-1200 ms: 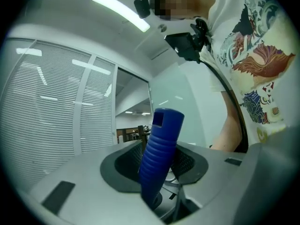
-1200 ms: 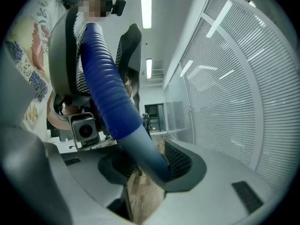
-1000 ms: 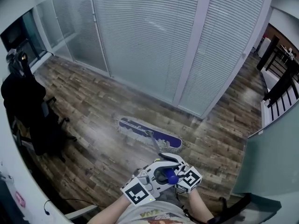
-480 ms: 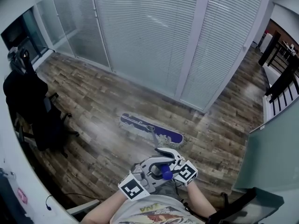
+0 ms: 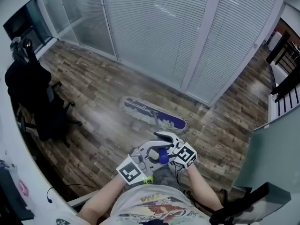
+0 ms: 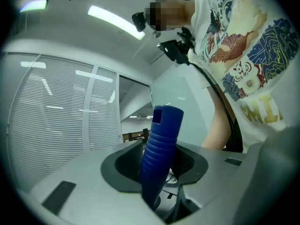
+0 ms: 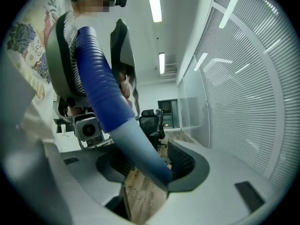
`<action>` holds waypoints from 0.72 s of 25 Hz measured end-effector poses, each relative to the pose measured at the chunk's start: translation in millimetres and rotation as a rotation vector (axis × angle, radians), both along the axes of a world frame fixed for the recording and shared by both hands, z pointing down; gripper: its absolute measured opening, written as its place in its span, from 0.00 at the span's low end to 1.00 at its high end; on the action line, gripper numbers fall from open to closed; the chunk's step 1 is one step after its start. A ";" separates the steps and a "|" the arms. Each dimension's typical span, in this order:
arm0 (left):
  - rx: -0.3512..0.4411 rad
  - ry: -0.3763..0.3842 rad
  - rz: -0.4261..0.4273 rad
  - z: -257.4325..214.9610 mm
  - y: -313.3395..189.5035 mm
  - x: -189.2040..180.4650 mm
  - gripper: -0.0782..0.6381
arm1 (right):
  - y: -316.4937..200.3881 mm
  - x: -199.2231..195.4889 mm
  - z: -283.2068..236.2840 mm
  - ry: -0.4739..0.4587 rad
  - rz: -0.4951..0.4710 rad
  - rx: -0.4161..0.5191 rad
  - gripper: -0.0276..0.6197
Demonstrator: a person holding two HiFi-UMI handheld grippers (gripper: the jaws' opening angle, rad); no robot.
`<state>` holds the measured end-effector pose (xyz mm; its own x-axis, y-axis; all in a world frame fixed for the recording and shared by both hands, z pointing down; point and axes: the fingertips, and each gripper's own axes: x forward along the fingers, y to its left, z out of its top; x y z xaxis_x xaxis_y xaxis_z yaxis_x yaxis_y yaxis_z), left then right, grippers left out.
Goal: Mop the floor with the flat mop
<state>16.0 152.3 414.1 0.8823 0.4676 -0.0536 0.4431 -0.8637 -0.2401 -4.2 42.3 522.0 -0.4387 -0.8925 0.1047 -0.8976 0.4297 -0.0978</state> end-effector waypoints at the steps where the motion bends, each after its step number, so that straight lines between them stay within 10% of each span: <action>1: 0.005 -0.007 -0.004 4.3 -6.1 3.1 0.32 | -6.6 2.8 3.2 -0.001 -0.001 -0.002 0.34; 18: 0.028 -0.031 -0.056 25.7 -184.3 160.2 0.32 | -184.0 157.8 22.9 0.009 -0.045 0.042 0.35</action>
